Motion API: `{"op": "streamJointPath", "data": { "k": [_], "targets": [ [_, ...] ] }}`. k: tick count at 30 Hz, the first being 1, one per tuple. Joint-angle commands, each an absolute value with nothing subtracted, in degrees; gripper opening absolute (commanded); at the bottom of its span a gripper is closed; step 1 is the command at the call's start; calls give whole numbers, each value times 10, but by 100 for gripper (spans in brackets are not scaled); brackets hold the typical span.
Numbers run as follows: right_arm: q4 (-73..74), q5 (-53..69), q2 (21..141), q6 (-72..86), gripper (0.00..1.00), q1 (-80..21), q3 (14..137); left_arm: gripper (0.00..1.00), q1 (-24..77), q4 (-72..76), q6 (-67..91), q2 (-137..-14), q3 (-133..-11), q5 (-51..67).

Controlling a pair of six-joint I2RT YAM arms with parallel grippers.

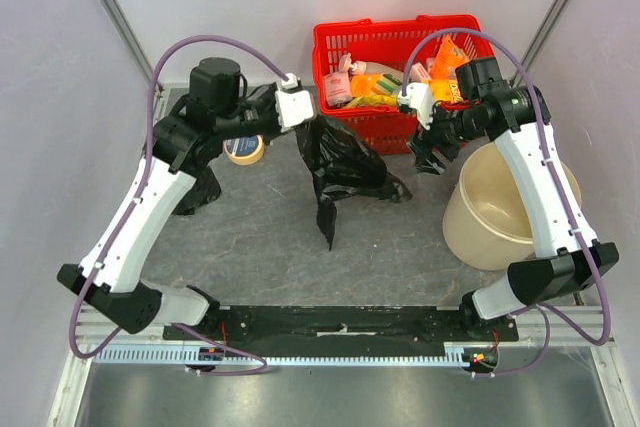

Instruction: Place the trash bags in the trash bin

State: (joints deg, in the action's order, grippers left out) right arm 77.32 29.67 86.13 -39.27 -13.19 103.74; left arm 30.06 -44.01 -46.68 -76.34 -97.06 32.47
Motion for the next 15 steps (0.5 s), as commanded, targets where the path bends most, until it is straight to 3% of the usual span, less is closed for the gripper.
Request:
{"op": "streamJointPath", "data": {
  "k": [1,6,13,15],
  "targets": [
    [831,291,838,-400,76,-134,1033,2,298,-354,-450,-785,-1026,265],
    [810,304,853,-366,77,-134,1070,2,299,-459,-496,-809,-1116,412],
    [754,401,890,-323,79,-135,1085,2,299,-490,-457,-788,-1078,532],
    [757,442,892,-328,80,-141,1092,2,301,-468,-414,-788,-1065,519]
  ]
}}
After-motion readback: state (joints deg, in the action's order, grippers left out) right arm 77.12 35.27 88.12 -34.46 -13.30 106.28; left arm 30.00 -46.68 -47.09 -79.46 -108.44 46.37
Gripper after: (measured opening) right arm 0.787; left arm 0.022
